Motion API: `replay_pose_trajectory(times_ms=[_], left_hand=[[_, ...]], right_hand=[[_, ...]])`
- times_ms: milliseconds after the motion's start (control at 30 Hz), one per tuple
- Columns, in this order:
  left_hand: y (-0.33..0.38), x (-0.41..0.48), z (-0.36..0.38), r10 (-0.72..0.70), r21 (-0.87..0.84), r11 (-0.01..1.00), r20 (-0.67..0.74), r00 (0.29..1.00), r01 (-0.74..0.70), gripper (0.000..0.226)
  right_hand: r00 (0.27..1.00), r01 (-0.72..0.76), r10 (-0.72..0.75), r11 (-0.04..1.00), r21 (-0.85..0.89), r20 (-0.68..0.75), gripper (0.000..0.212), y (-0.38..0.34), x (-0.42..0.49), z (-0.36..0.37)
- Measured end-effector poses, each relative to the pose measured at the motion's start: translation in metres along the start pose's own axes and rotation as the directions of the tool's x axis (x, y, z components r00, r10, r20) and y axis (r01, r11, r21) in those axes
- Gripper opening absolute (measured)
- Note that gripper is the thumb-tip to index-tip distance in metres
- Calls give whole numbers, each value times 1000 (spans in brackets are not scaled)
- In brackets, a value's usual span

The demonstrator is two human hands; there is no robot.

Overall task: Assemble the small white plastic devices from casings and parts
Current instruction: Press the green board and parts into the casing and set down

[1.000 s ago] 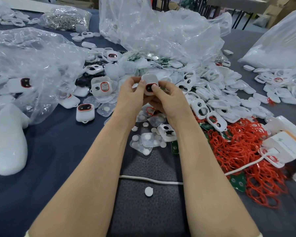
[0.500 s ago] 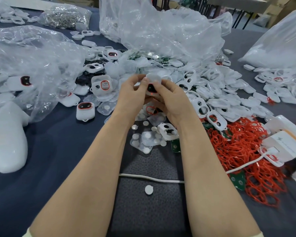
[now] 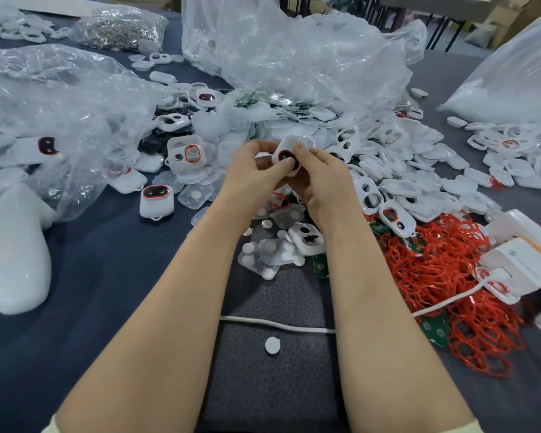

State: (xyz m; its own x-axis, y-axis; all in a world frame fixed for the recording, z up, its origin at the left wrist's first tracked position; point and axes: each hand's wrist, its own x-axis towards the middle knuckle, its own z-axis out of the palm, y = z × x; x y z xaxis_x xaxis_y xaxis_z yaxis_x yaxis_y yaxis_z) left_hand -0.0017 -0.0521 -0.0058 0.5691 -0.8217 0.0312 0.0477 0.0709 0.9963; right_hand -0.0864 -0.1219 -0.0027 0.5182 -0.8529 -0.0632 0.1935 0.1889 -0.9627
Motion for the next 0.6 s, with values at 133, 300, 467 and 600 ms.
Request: replay_pose_trajectory(times_ms=[133, 300, 467, 600], left_hand=[[0, 0, 1, 62, 114, 992, -25, 998, -59, 13], [-3, 2, -1, 15, 85, 996, 2, 1000, -16, 13], [-6, 3, -1, 12, 59, 998, -1, 1000, -12, 8], [-9, 6, 1, 56, 145, 988, -37, 998, -50, 14]], right_hand=[[1000, 23, -23, 998, -57, 4, 21, 1, 0, 1], [999, 43, -47, 985, -166, -22, 22, 2, 1, 1], [998, 41, -48, 982, -182, -33, 20, 1, 0, 1], [995, 58, -76, 963, -262, -57, 21, 2, -1, 4]])
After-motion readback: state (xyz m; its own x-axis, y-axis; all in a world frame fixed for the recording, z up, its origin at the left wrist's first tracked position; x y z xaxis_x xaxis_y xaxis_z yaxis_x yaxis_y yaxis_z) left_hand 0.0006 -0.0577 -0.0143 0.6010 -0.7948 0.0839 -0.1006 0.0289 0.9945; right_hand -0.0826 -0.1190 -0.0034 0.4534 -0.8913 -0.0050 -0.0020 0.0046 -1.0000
